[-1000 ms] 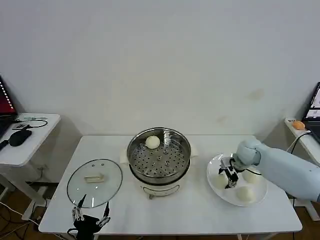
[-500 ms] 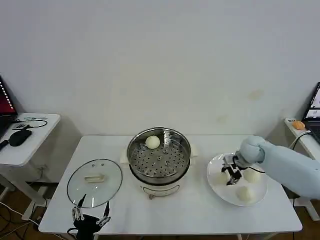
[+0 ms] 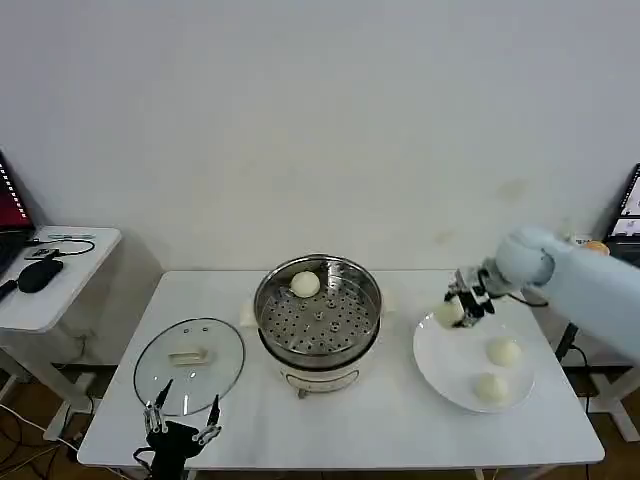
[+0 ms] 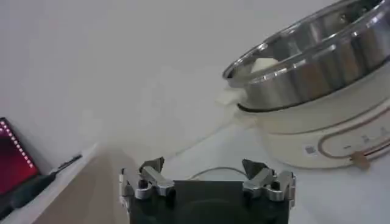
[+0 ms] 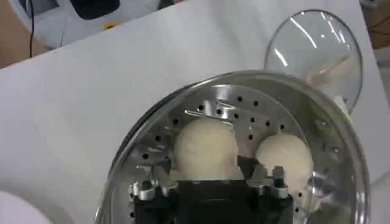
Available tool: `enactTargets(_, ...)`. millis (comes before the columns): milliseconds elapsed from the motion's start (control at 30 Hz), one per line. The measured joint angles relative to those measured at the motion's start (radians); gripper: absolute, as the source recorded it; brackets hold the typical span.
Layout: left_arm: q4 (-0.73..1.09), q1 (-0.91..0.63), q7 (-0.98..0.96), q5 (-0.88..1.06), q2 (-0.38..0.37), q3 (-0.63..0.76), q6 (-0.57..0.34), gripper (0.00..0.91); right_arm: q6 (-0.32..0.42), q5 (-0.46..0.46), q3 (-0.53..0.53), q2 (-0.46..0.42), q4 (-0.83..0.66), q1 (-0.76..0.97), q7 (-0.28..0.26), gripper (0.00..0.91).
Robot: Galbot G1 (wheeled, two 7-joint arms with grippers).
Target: Take steamed baozi put them in steamer then cover it.
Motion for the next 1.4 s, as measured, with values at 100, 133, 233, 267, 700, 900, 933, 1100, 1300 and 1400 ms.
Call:
enactTargets(100, -0.001, -0.006, 0.0, -0.006, 0.0, -0.001, 0.002, 0.907, -0.019, 0.047, -0.047, 0.029, 0.016, 0.084, 0.009, 0.635)
enactTargets(133, -0.001, -0.009, 0.001, -0.008, -0.001, -0.001, 0.003, 0.907, -0.025, 0.063, -0.06, 0.042, 0.019, 0.109, 0.013, 0.635)
enactTargets(233, -0.002, -0.014, 0.001, -0.011, -0.004, -0.001, 0.004, 0.907, -0.048, 0.115, -0.1, 0.088, 0.023, 0.182, 0.024, 0.635)
enactTargets(267, -0.002, -0.015, 0.001, -0.012, -0.005, -0.002, 0.004, 0.907, -0.058, 0.135, -0.111, 0.108, 0.023, 0.205, 0.03, 0.635)
enactTargets(700, -0.017, -0.026, 0.001, -0.027, -0.009, -0.024, 0.005, 0.907, -0.179, 0.361, -0.213, 0.452, -0.048, 0.292, 0.093, 0.635)
enactTargets(900, -0.031, -0.029, 0.001, -0.037, -0.012, -0.031, 0.005, 0.907, -0.227, 0.428, -0.245, 0.592, -0.112, 0.269, 0.113, 0.635)
enactTargets(933, -0.032, -0.029, 0.001, -0.039, -0.011, -0.032, 0.005, 0.907, -0.234, 0.435, -0.249, 0.61, -0.121, 0.264, 0.115, 0.635)
enactTargets(1100, -0.036, -0.03, 0.0, -0.048, -0.009, -0.036, 0.005, 0.907, -0.263, 0.453, -0.269, 0.685, -0.168, 0.231, 0.125, 0.645)
enactTargets(1300, -0.039, -0.028, 0.0, -0.052, -0.01, -0.038, 0.004, 0.907, -0.278, 0.457, -0.275, 0.745, -0.218, 0.19, 0.131, 0.645)
enactTargets(1400, -0.039, -0.026, 0.0, -0.055, -0.01, -0.04, 0.002, 0.907, -0.281, 0.453, -0.279, 0.765, -0.239, 0.172, 0.131, 0.645)
